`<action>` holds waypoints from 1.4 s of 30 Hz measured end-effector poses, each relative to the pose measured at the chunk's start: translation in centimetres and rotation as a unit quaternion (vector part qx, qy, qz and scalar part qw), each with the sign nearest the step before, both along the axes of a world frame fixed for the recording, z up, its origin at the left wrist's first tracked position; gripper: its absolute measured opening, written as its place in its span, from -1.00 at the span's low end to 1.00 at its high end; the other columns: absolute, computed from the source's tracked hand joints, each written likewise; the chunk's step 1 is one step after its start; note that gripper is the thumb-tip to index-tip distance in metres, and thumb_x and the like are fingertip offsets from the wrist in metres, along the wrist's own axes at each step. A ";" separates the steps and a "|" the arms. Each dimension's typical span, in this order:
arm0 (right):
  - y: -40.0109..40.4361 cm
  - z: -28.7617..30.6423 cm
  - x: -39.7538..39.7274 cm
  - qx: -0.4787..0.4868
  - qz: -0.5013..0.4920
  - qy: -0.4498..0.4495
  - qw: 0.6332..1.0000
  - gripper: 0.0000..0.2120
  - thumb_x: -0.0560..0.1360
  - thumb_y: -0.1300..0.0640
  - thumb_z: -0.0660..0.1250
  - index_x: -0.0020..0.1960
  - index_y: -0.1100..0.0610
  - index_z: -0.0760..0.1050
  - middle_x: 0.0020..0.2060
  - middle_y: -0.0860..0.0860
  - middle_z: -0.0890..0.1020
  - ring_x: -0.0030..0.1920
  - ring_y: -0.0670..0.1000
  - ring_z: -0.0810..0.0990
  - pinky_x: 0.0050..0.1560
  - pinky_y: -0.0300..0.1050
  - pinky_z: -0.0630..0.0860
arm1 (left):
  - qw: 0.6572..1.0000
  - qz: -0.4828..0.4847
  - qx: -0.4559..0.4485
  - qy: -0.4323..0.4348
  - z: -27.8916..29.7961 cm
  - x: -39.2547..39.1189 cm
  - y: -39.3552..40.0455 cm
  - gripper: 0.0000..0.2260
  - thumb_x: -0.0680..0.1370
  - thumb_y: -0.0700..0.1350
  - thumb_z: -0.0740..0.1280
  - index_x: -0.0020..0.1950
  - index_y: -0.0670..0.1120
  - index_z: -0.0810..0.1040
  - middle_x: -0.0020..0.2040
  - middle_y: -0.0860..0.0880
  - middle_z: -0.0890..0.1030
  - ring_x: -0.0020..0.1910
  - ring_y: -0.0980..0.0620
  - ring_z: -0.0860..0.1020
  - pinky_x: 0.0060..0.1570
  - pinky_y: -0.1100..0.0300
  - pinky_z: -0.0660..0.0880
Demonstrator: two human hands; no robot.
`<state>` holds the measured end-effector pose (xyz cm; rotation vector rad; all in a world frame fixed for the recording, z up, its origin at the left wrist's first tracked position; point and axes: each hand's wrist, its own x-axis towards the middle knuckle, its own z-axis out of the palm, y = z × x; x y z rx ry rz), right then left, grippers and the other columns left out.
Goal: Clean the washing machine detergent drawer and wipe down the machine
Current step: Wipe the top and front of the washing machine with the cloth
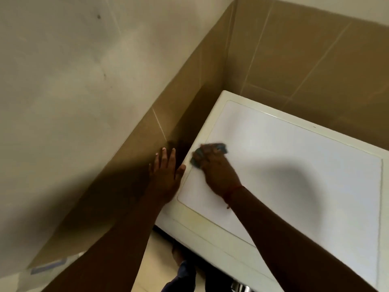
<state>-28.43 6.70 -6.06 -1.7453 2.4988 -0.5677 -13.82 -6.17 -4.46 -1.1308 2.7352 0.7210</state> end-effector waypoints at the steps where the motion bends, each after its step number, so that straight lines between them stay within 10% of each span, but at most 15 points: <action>1: -0.2 -0.2 -0.5 0.014 0.063 0.016 0.998 -0.58 0.59 0.15 0.22 0.44 0.06 0.37 0.46 0.14 0.34 0.48 0.15 0.26 0.52 0.08 0.06 | 1.000 -0.012 0.006 0.007 -0.1 -0.7 -0.4 -0.34 0.54 0.29 -0.18 0.61 0.05 -0.07 0.62 -0.07 -0.08 0.58 -0.12 -0.12 0.52 -0.17 -0.10; 5: -1.2 -0.4 -5.1 -0.004 -0.173 -0.042 0.984 -0.59 0.59 0.18 0.26 0.44 0.07 0.38 0.43 0.16 0.39 0.44 0.23 0.33 0.48 0.16 0.21 | 0.998 -0.067 -0.005 0.012 0.1 -3.5 -1.9 -0.31 0.53 0.33 -0.24 0.60 0.05 -0.11 0.62 -0.06 -0.12 0.58 -0.10 -0.17 0.53 -0.14 -0.13; 10: -1.4 -0.4 -6.4 -0.006 -0.002 0.015 1.000 -0.63 0.60 0.14 0.24 0.40 0.09 0.42 0.39 0.15 0.43 0.42 0.14 0.36 0.49 0.00 0.20 | 0.995 -0.097 -0.009 0.035 -0.4 -5.8 -2.7 -0.18 0.44 0.43 -0.39 0.61 0.04 -0.09 0.62 -0.07 -0.06 0.59 -0.10 -0.12 0.53 -0.14 -0.09; 13: -2.0 -0.3 -8.5 -0.014 -0.219 -0.024 0.975 -0.57 0.57 0.25 0.26 0.44 0.12 0.40 0.42 0.22 0.39 0.44 0.27 0.31 0.49 0.15 0.17 | 0.994 -0.103 0.004 0.026 -0.5 -6.5 -2.6 -0.27 0.50 0.37 -0.31 0.61 0.05 -0.11 0.62 -0.04 -0.10 0.59 -0.08 -0.15 0.53 -0.14 -0.14; 17: -3.9 -0.2 -6.2 0.006 0.050 0.016 0.999 -0.62 0.61 0.17 0.21 0.42 0.05 0.40 0.42 0.13 0.40 0.43 0.15 0.32 0.50 0.04 0.19 | 0.995 -0.086 0.000 0.052 -1.5 -7.1 -2.6 -0.06 0.36 0.47 -0.50 0.61 0.02 -0.04 0.62 -0.07 -0.01 0.59 -0.11 -0.06 0.52 -0.17 -0.07; 22: -5.5 0.2 -11.8 0.051 -0.264 0.005 0.963 -0.46 0.55 0.28 0.20 0.51 0.06 0.26 0.50 0.17 0.25 0.50 0.26 0.18 0.49 0.17 0.19 | 0.994 -0.098 -0.010 0.048 -2.0 -7.9 -2.8 -0.13 0.39 0.47 -0.46 0.60 0.06 -0.14 0.62 -0.03 -0.08 0.59 -0.08 -0.12 0.51 -0.20 -0.08; 25: -7.4 0.2 -12.2 0.055 -0.097 0.032 0.993 -0.44 0.56 0.30 0.17 0.52 0.02 0.23 0.52 0.14 0.22 0.52 0.23 0.15 0.48 0.16 0.20 | 0.993 -0.103 -0.032 0.049 -2.0 -8.9 -3.1 -0.15 0.41 0.45 -0.44 0.60 0.05 -0.13 0.62 -0.05 -0.05 0.59 -0.10 -0.09 0.51 -0.20 -0.05; 30: -8.6 1.4 -17.8 0.105 -0.296 0.002 0.949 -0.43 0.57 0.29 0.16 0.54 0.04 0.16 0.54 0.15 0.14 0.54 0.24 0.07 0.52 0.13 0.11 | 0.992 -0.108 -0.040 0.061 -1.5 -9.3 -3.3 -0.14 0.41 0.46 -0.45 0.60 0.05 -0.14 0.62 -0.05 -0.04 0.59 -0.09 -0.08 0.52 -0.16 -0.02; 34: -11.1 1.8 -16.6 0.105 -0.103 0.027 0.989 -0.45 0.59 0.30 0.12 0.55 0.07 0.17 0.55 0.16 0.13 0.54 0.24 0.04 0.52 0.10 0.00 | 0.993 -0.104 -0.037 0.051 -1.8 -9.3 -3.2 -0.14 0.40 0.46 -0.45 0.60 0.05 -0.14 0.62 -0.05 -0.03 0.59 -0.09 -0.07 0.51 -0.19 0.00; 38: -10.4 1.8 -19.2 0.095 -0.282 -0.004 0.955 -0.47 0.56 0.29 0.16 0.51 0.07 0.22 0.49 0.14 0.25 0.50 0.22 0.15 0.49 0.13 0.16 | 0.992 -0.105 -0.041 0.051 -1.8 -9.4 -3.6 -0.14 0.41 0.46 -0.45 0.60 0.05 -0.14 0.62 -0.05 -0.03 0.59 -0.09 -0.07 0.51 -0.19 0.02; 42: -11.7 2.1 -18.1 0.108 -0.147 -0.001 0.983 -0.47 0.58 0.30 0.15 0.52 0.07 0.22 0.53 0.15 0.17 0.53 0.24 0.08 0.50 0.14 0.05 | 0.992 -0.106 -0.051 0.047 -1.7 -9.6 -4.0 -0.15 0.41 0.45 -0.45 0.60 0.05 -0.13 0.62 -0.05 -0.02 0.59 -0.08 -0.06 0.51 -0.19 0.03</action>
